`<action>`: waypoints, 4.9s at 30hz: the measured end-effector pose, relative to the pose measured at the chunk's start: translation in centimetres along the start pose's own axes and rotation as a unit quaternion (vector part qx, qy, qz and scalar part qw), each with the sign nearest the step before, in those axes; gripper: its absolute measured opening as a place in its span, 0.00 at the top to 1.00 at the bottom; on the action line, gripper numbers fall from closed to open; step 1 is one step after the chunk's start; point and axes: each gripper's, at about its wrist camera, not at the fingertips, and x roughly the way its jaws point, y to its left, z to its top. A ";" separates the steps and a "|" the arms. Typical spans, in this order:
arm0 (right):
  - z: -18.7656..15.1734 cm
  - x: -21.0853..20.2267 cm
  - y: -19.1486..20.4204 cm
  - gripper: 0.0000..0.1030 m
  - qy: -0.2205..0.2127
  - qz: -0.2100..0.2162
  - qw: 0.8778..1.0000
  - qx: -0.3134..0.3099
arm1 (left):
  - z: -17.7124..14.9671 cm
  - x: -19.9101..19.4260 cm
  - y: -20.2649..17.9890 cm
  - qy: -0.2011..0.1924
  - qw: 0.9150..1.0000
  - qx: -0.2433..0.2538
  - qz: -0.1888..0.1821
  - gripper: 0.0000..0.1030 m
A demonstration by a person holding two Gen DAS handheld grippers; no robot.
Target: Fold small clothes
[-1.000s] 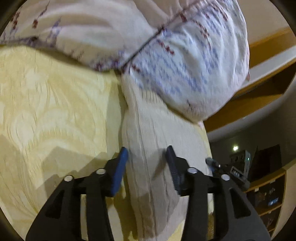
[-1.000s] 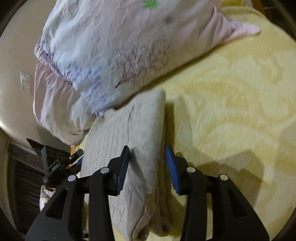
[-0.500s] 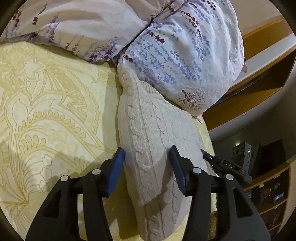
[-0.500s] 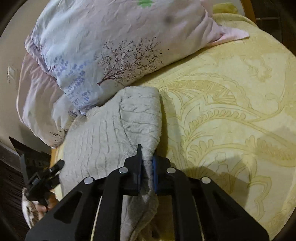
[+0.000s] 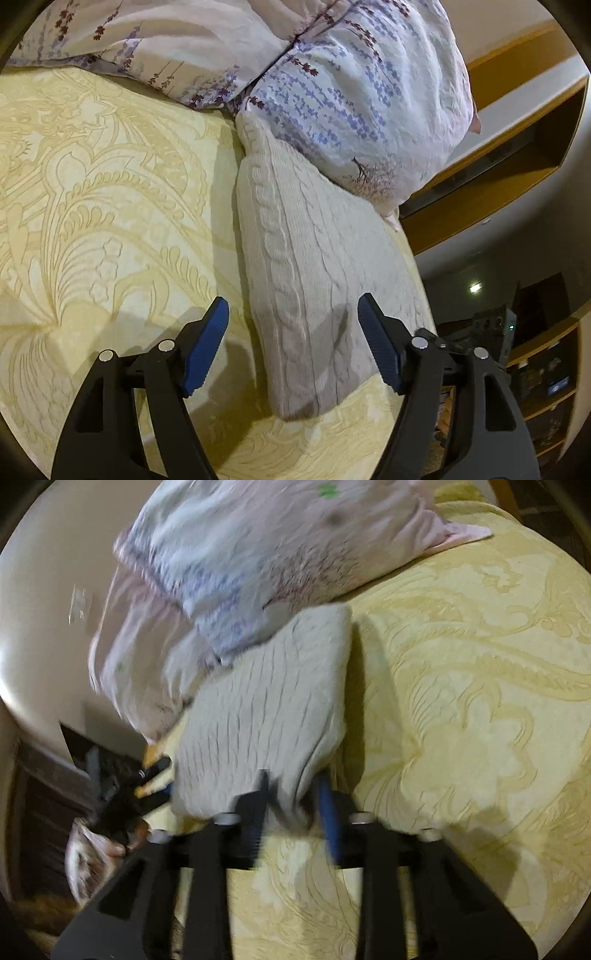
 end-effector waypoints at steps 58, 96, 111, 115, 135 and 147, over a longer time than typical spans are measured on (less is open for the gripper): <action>8.0 8.3 -3.1 0.52 0.101 0.106 0.984 0.100 | 5.7 7.5 -3.4 0.074 0.988 0.104 0.087 0.09; 0.4 6.7 14.1 0.74 -0.085 -0.029 0.984 -0.151 | 2.6 -10.2 0.4 -0.123 0.973 0.160 0.112 0.20; -1.6 8.8 14.0 0.52 -0.067 -0.086 0.983 -0.145 | -1.4 -5.4 -2.9 -0.103 0.943 0.245 0.200 0.12; -3.0 5.9 15.0 0.19 -0.126 -0.136 0.968 -0.170 | -2.9 -8.5 -2.4 -0.135 0.943 0.225 0.207 0.05; -10.8 9.8 15.8 0.02 -0.049 -0.269 0.941 -0.202 | -8.5 -6.9 0.5 -0.041 0.914 0.168 0.368 0.01; -10.9 10.6 15.3 0.02 -0.036 -0.258 0.949 -0.178 | -8.2 -7.1 1.4 -0.031 0.926 0.155 0.343 0.01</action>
